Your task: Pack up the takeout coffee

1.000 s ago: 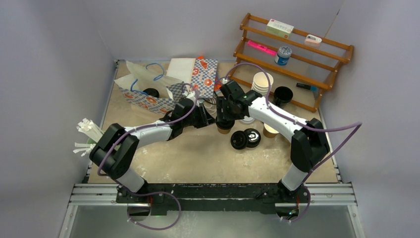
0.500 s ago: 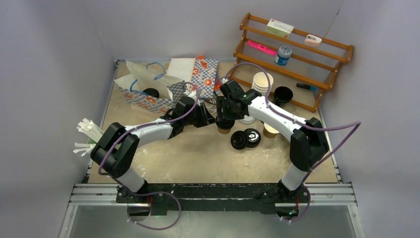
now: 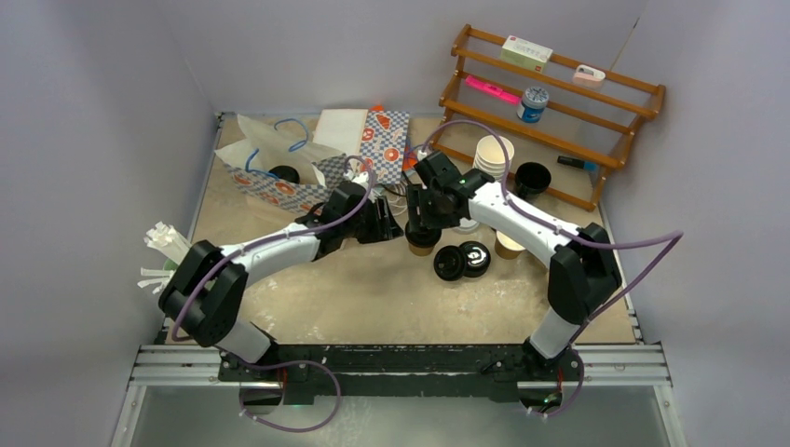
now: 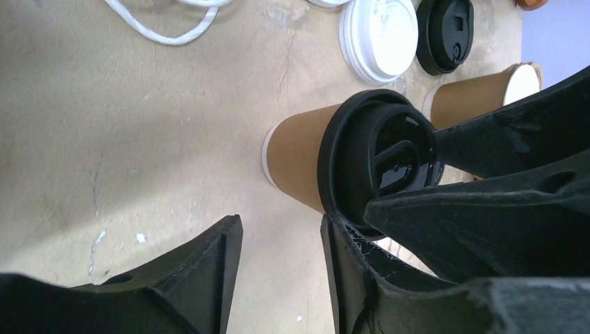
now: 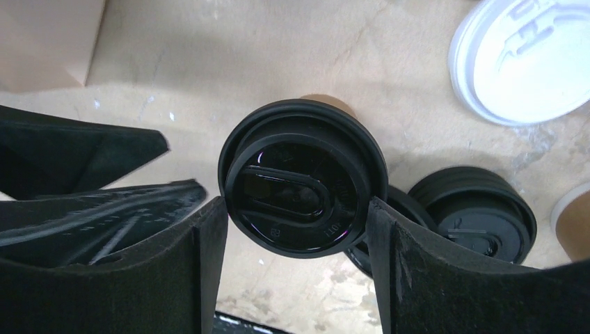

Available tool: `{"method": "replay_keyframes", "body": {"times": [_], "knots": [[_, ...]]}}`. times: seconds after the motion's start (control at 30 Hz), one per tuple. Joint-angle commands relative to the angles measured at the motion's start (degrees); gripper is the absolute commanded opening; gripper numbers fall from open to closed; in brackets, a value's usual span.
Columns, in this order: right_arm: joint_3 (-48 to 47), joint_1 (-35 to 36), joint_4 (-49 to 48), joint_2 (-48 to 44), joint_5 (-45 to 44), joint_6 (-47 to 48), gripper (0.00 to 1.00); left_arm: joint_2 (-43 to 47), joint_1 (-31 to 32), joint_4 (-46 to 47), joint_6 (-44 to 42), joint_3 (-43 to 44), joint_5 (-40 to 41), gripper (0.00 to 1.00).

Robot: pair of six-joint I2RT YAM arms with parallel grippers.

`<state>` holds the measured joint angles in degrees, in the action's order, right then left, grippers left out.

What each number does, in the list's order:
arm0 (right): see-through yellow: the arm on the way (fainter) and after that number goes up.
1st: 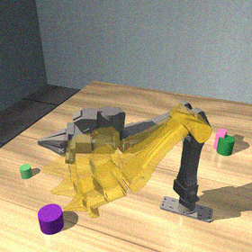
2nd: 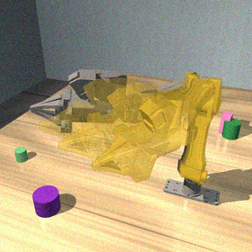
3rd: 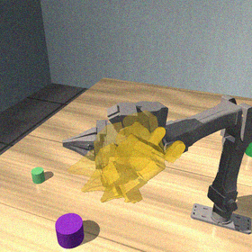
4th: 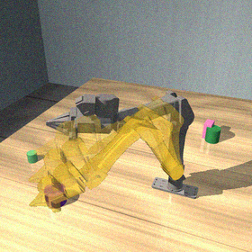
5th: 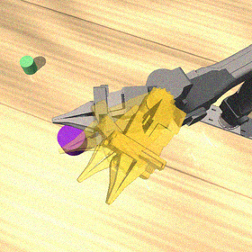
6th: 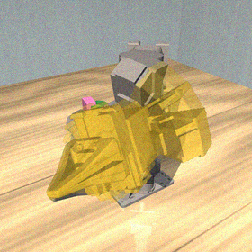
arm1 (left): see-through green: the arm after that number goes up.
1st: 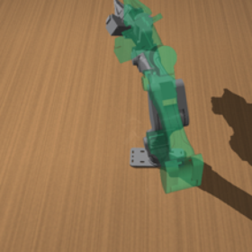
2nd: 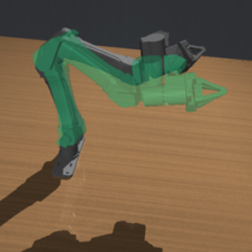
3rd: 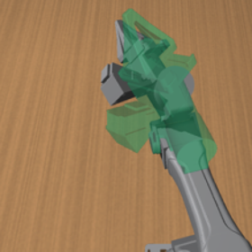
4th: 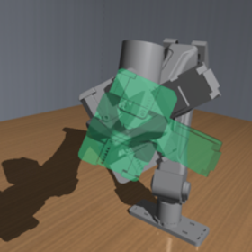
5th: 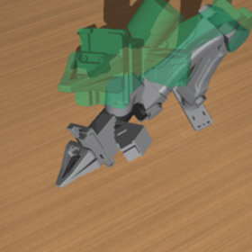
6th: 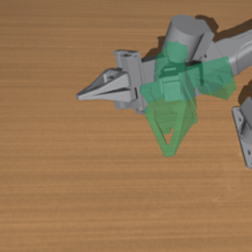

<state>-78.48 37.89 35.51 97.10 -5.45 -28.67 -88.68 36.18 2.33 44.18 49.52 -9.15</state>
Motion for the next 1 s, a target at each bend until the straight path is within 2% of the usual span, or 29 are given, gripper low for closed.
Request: {"method": "replay_keyframes", "body": {"times": [0.0,0.17,0.33,0.43,0.53,0.73,0.97], "knots": [[1.6,0.8,5.0,-3.1,1.1,2.1,0.54,6.5,0.4,-5.7,-2.0,1.8,-0.6,0.49],[3.1,0.8,5.4,-6.1,2.7,3.7,0.52,9.6,0.3,-3.4,0.6,-1.5,-3.4,0.47],[9.7,0.8,-0.6,-10.4,10.5,6.0,0.53,9.1,-0.1,7.3,3.3,-6.3,-9.1,0.44],[14.1,0.9,-5.9,-13.3,10.2,6.8,0.53,8.7,-0.6,10.0,4.0,-8.6,-9.8,0.37],[15.4,1.0,-8.6,-13.8,9.5,7.6,0.53,7.9,-0.7,11.3,2.9,-9.4,-11.1,0.34],[16.0,2.4,-8.5,-13.5,5.7,9.4,0.52,7.0,-0.8,18.3,3.9,-11.8,-15.1,0.37],[18.4,4.1,-10.6,-14.9,3.9,9.6,0.51,5.7,-0.8,19.4,4.3,-13.3,-15.9,0.38]]}}
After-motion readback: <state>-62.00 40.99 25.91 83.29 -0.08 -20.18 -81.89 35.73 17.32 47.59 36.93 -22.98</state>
